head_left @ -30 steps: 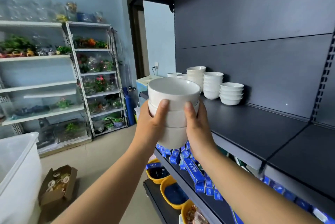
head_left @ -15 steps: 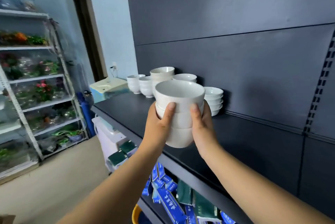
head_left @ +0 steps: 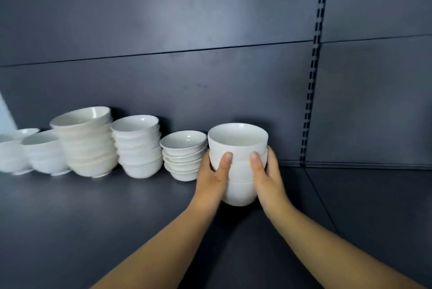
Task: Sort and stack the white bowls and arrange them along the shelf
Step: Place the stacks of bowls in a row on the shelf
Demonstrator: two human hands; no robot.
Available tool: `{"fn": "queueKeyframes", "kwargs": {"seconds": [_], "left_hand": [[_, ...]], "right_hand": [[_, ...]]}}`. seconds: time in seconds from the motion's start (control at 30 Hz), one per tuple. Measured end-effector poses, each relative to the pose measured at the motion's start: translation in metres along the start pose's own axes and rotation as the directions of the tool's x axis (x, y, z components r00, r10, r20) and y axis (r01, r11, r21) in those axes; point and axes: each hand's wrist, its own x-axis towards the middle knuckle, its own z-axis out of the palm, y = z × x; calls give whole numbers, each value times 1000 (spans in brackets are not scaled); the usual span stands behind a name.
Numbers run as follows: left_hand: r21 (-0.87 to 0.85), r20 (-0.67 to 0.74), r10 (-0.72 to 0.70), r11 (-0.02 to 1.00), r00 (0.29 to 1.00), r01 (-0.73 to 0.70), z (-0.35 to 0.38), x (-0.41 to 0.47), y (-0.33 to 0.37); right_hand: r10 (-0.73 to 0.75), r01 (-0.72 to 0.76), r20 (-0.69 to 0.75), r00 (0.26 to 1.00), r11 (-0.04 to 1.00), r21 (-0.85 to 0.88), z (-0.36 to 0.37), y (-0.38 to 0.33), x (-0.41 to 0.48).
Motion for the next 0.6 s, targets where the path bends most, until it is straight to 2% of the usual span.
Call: {"fn": "queueKeyframes", "kwargs": {"seconds": [0.17, 0.3, 0.6], "left_hand": [[-91, 96, 4, 996, 995, 5, 0, 28, -23], [-121, 109, -17, 992, 994, 31, 0, 40, -41], [-173, 159, -84, 979, 984, 112, -4, 60, -56]], "right_hand": [[-3, -3, -92, 996, 998, -61, 2, 17, 17], [0, -10, -139, 990, 997, -75, 3, 31, 26], [-28, 23, -81, 996, 998, -57, 8, 54, 59]]}}
